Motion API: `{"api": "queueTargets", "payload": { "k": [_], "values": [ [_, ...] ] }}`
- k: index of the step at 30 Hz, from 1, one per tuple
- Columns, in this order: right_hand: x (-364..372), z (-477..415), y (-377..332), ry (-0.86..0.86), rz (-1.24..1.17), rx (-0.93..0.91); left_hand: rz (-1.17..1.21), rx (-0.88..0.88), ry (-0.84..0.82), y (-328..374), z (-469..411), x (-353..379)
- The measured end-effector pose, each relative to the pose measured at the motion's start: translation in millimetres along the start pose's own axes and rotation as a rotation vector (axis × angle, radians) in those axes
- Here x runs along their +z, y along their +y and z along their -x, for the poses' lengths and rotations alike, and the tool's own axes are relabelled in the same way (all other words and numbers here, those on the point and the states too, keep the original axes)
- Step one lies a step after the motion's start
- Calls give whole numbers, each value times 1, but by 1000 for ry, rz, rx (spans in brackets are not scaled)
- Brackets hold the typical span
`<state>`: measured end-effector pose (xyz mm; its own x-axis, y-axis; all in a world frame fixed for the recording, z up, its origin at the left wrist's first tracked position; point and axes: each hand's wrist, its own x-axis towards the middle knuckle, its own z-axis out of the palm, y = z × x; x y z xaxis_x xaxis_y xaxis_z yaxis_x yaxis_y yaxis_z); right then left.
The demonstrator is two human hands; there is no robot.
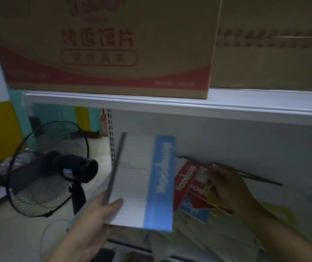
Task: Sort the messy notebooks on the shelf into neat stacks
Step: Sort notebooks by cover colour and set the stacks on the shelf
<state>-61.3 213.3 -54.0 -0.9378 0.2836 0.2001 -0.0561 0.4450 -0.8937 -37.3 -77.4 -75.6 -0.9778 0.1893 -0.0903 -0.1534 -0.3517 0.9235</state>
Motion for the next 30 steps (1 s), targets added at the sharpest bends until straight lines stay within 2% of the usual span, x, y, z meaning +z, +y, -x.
{"api": "queueTargets", "payload": {
  "k": [2, 4, 6, 8, 10, 13, 17, 21, 27, 30],
  "values": [
    [24, 13, 6, -123, 138, -19, 101, 22, 143, -3, 2, -19],
    [43, 23, 5, -192, 379, -80, 91, 47, 224, -5, 2, -28],
    [57, 30, -5, -196, 584, -135, 69, 61, 240, -5, 2, -31],
    [69, 36, -18, -240, 637, -50, 54, 66, 243, -8, 0, -32],
    [79, 39, -23, -286, 652, 47, 55, 48, 233, -11, -3, -32],
    [87, 39, -23, -259, 662, 135, 83, 25, 218, -16, -5, -30],
    [88, 38, -15, -203, 455, 207, 103, 8, 207, -16, -4, -28],
    [80, 40, -8, -144, 145, 256, 108, 7, 193, -14, 1, -29],
    [57, 31, -13, -232, 301, 165, 109, 18, 203, -3, 10, -41],
    [51, 27, -14, -198, 295, 120, 125, 15, 210, -2, 10, -45]
  ]
}}
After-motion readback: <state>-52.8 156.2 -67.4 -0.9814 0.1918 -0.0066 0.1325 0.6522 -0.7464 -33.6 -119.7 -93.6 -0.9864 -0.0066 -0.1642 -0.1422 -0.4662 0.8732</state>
